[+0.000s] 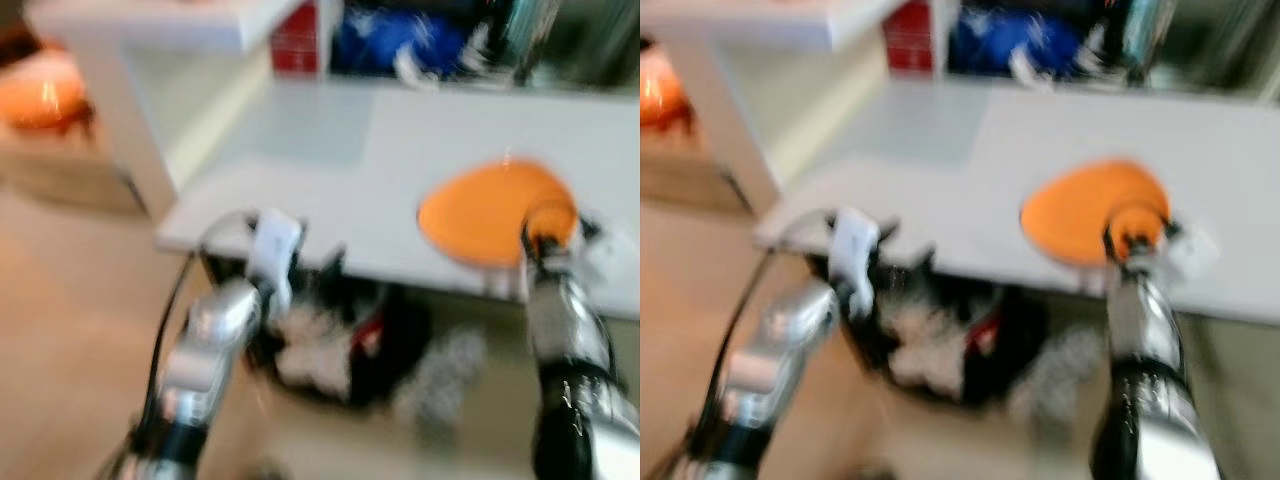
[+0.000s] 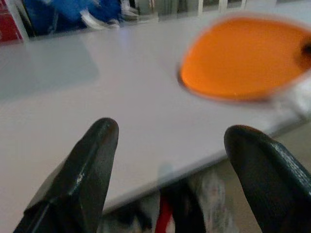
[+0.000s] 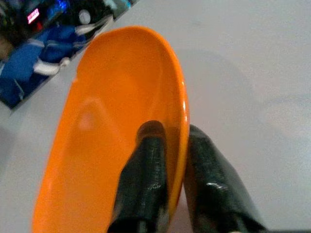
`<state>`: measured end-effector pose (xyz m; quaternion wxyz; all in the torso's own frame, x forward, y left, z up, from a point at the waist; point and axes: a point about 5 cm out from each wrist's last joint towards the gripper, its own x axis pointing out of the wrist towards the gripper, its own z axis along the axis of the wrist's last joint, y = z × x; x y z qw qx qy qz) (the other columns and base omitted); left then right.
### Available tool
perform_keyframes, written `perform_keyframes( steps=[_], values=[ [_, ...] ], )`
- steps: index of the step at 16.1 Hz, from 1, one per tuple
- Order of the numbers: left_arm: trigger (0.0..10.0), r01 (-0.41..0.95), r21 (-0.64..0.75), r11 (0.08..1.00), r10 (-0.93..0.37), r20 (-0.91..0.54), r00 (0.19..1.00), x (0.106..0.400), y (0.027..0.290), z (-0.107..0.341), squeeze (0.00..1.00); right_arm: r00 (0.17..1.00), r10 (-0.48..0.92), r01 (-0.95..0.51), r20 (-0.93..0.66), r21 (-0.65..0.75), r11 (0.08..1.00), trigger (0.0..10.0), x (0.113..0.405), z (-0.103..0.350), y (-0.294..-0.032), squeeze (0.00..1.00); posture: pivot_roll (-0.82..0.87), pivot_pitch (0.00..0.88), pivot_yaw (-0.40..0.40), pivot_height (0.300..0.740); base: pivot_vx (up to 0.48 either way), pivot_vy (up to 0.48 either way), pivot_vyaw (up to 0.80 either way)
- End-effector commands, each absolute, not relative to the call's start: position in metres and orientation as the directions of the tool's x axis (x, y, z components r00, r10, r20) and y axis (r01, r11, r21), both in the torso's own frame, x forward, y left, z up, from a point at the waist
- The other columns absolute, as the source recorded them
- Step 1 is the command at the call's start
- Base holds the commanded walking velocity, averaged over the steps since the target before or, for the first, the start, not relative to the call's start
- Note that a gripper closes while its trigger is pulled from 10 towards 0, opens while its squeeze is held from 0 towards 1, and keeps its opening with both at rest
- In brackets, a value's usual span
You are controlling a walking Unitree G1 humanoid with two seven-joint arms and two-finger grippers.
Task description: Setting the table
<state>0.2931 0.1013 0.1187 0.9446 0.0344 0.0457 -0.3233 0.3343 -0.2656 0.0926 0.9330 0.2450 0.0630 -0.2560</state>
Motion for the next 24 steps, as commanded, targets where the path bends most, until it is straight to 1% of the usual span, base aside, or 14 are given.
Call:
perform_keyframes(
  steps=[1, 6, 13, 14, 16, 17, 20, 22, 24],
  values=[
    [10.0, 0.622, 0.050, 0.781, -0.617, -0.092, 0.782, 0.296, 0.098, 0.126, 0.00, 0.792, -0.434, 0.587, -0.429, 0.341, 0.734, 10.0, 0.311, 0.046, -0.258, 1.00, -0.03, 0.051, 0.066, 0.740, 0.000, 0.000, 0.00],
    [10.0, 0.618, 0.048, 0.785, -0.613, -0.091, 0.785, 0.294, 0.098, 0.128, 0.00, 0.791, -0.438, 0.582, -0.426, 0.307, 0.753, 10.0, 0.317, 0.047, -0.259, 1.00, -0.03, 0.058, 0.060, 0.740, 0.000, 0.000, 0.00],
    [10.0, 0.627, 0.060, 0.776, -0.620, -0.104, 0.778, 0.291, 0.097, 0.124, 0.00, 0.815, -0.435, 0.547, -0.382, 0.261, 0.796, 10.0, 0.319, 0.050, -0.256, 1.00, -0.03, 0.065, 0.059, 0.740, 0.000, 0.000, 0.00],
    [10.0, 0.627, 0.063, 0.776, -0.620, -0.103, 0.778, 0.292, 0.097, 0.125, 0.00, 0.829, -0.455, 0.527, -0.325, 0.181, 0.831, 10.0, 0.321, 0.056, -0.258, 1.00, -0.03, 0.065, 0.057, 0.740, 0.000, 0.000, 0.00],
    [10.0, 0.626, 0.063, 0.778, -0.619, -0.103, 0.779, 0.292, 0.097, 0.125, 0.00, 0.849, -0.465, 0.497, -0.252, 0.079, 0.864, 10.0, 0.325, 0.065, -0.258, 1.00, -0.04, 0.065, 0.056, 0.740, 0.000, 0.000, 0.00],
    [10.0, 0.625, 0.061, 0.778, -0.618, -0.103, 0.779, 0.292, 0.097, 0.125, 0.00, 0.848, -0.471, 0.497, -0.243, 0.054, 0.866, 10.0, 0.325, 0.066, -0.259, 1.00, -0.04, 0.065, 0.055, 0.740, 0.000, 0.000, 0.00],
    [10.0, 0.625, 0.059, 0.778, -0.618, -0.101, 0.779, 0.292, 0.096, 0.124, 0.00, 0.844, -0.479, 0.502, -0.241, 0.040, 0.864, 10.0, 0.324, 0.065, -0.260, 1.00, -0.04, 0.064, 0.056, 0.740, 0.000, 0.000, 0.00],
    [10.0, 0.624, 0.061, 0.779, -0.618, -0.100, 0.780, 0.293, 0.096, 0.124, 0.00, 0.845, -0.491, 0.503, -0.212, 0.004, 0.864, 10.0, 0.325, 0.068, -0.260, 1.00, -0.04, 0.065, 0.058, 0.740, 0.000, 0.000, 0.00],
    [10.0, 0.622, 0.063, 0.780, -0.615, -0.098, 0.782, 0.293, 0.096, 0.125, 0.00, 0.848, -0.506, 0.503, -0.160, -0.061, 0.862, 10.0, 0.326, 0.072, -0.259, 1.00, -0.04, 0.062, 0.059, 0.740, 0.000, 0.000, 0.00]
  ],
)
